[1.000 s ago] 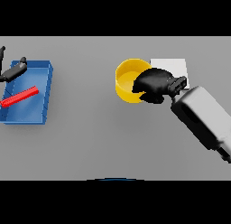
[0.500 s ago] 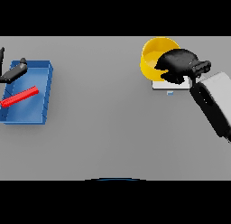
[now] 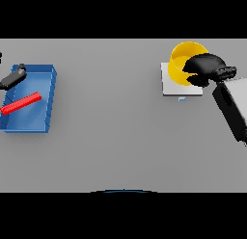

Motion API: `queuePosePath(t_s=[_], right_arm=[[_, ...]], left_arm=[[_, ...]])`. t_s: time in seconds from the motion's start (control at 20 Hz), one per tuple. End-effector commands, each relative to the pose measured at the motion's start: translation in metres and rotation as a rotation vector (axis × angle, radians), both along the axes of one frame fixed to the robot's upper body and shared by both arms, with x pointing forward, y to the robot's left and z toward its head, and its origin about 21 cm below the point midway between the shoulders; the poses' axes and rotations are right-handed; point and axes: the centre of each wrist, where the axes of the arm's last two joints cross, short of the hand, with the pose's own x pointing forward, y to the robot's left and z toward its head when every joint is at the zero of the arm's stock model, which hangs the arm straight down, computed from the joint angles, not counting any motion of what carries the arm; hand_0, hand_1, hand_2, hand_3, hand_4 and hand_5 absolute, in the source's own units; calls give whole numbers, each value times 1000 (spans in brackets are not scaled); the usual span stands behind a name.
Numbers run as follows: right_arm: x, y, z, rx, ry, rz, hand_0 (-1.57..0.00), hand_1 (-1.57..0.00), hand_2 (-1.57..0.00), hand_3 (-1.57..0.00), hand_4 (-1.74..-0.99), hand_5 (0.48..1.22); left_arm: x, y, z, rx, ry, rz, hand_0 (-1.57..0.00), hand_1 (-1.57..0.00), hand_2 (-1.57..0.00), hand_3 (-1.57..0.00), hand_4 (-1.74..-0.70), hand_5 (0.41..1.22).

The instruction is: Pick up the red beaker and tilt it to pour out 1 green nut into yellow bowl. Pick up the yellow bowl and place it on the metallic measuring scale.

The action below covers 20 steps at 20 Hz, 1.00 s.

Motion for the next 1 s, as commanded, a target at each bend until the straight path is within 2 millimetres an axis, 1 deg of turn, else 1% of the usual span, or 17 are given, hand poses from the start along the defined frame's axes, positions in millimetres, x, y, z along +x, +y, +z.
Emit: queuePosePath(t_s=[0.0, 0.1, 0.15, 0.2, 0.25, 0.3, 0.4, 0.45, 0.5, 0.6, 0.65, 0.7, 0.75, 0.8, 0.85, 0.9, 0.95], right_arm=[[2, 0, -4, 2, -7, 0, -1571, -1566, -1571, -1360, -1724, 1221], [8, -3, -7, 10, -11, -10, -1571, -1568, -1571, -1410, -1724, 1221], [10, -3, -9, 3, -14, -18, -1571, -1561, -1571, -1432, -1725, 1221], [10, -1, -16, 5, -8, -21, -1571, -1547, -1571, -1460, -1726, 1221], [11, 0, -21, 6, 5, -25, -1571, -1518, -1563, -1482, -1727, 1221], [12, 0, -23, 4, 13, -28, -1571, -1499, -1565, -1500, -1727, 1221], [13, -1, -27, 3, 10, -47, -1571, -1475, -1567, -1510, -1727, 1221], [13, -4, -29, 13, 8, -42, -1571, -1462, -1568, -1496, -1724, 1221], [15, -4, -30, 16, 22, -42, -1548, -1420, -1568, -1481, -1721, 1221], [17, -3, -26, 30, 38, -48, -1536, -1411, -1569, -1165, -1728, 1221], [17, -3, -27, 37, 48, -56, -1543, -1443, -1496, -1022, -1659, 1221], [17, -1, -30, 37, 60, -71, -1525, -1350, -1348, -907, -1596, 1134], [17, -1, -31, 38, 62, -74, -1219, -1083, -1132, -824, -1548, 1053], [19, -3, -30, 40, 70, -74, -975, -866, -954, -762, -1504, 983], [18, -4, -31, 38, 77, -69, -780, -692, -810, -711, -1470, 928], [20, -4, -28, 35, 80, -71, -624, -554, -694, -670, -1444, 887], [20, -4, -29, 36, 90, -74, -499, -443, -597, -635, -1425, 851]], left_arm=[[3, -3, 2, 2, 3, 1, 1, 1, 1, 1, -814, 757], [2, -4, -1, 4, 4, -2, 1, 1, 1, 1, -807, 749], [4, 1, 4, 10, 0, 6, 1, 1, 1, 1, -801, 743], [5, 3, 2, 10, 3, 7, 1, 1, 1, 1, -796, 737], [6, 0, 2, 5, 4, 1, 1, 1, 1, 1, -796, 733], [7, 0, 2, 4, 2, 8, 1, 1, 1, 1, -796, 729], [8, 0, 4, -2, -1, 3, 1, 1, 1, 1, -805, 728], [5, -1, 3, -7, -3, -3, 1, 1, 1, 1, -806, 734], [6, -1, 4, -7, 0, 4, 1, 1, 1, 1, -806, 734], [7, -4, 3, -10, -3, -4, 1, 1, 1, 1, -811, 740], [6, -3, 2, -6, 6, -9, 1, 1, 1, 1, -813, 745], [7, -3, 1, -8, 18, -4, 1, 1, 1, 1, -812, 745], [8, -6, -3, -4, 22, -4, 1, 1, 1, 1, -812, 744], [10, -5, 1, -2, 12, -4, 1, 1, 1, 1, -815, 744], [10, -6, 0, -2, 12, -6, 1, 1, 1, 1, -812, 745], [8, -4, -2, 0, 13, -11, 1, 1, 1, 1, -809, 742], [11, -6, -3, 6, 18, -7, 1, 1, 1, 1, -805, 740]])
